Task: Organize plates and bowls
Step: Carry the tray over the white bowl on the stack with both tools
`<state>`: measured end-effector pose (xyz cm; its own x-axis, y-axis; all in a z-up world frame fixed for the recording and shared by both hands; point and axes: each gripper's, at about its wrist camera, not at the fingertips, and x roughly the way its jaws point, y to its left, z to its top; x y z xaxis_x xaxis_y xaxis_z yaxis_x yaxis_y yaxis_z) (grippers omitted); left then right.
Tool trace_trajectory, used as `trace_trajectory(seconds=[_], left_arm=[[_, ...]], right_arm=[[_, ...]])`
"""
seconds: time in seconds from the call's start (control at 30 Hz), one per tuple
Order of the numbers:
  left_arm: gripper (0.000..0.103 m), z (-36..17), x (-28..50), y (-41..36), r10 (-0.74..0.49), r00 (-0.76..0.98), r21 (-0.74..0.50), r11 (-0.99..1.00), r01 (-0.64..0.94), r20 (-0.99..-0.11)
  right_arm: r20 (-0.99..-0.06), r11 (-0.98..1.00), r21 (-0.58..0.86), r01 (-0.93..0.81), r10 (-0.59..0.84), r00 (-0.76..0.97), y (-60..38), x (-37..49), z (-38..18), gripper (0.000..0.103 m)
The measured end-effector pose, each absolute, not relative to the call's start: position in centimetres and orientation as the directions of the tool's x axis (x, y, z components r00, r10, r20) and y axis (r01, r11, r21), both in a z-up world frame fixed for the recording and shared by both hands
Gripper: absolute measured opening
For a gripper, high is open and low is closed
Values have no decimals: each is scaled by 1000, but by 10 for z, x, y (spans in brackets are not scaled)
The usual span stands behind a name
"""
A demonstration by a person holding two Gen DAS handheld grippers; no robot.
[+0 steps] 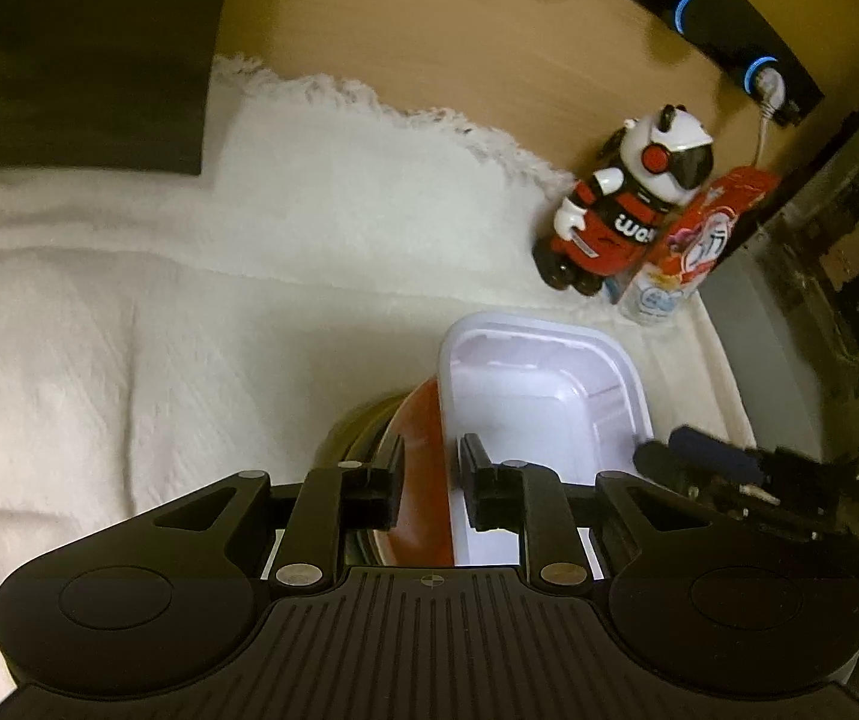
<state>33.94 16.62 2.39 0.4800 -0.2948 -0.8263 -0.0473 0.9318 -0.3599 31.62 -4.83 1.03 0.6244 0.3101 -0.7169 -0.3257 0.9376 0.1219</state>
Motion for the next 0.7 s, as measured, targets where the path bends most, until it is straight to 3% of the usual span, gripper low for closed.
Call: trace_trajectory(seconds=[0.17, 0.2, 0.27, 0.7], left_arm=[[21, 19, 335, 163, -291, 463, -363, 929, -74, -837], [20, 18, 335, 163, -306, 451, -374, 925, -67, -838], [21, 15, 338, 163, -343, 435, -408, 911, -64, -833], [20, 35, 349, 176, -371, 482, -425, 905, -2, -794]], right_arm=[[-738, 922, 136, -362, 338, 584, -45, 314, 2, 33], [-747, 918, 145, -370, 347, 567, -43, 315, 0, 26], [-756, 908, 165, -385, 367, 542, -37, 318, -2, 20], [-692, 920, 119, -374, 347, 634, -20, 326, 21, 20]])
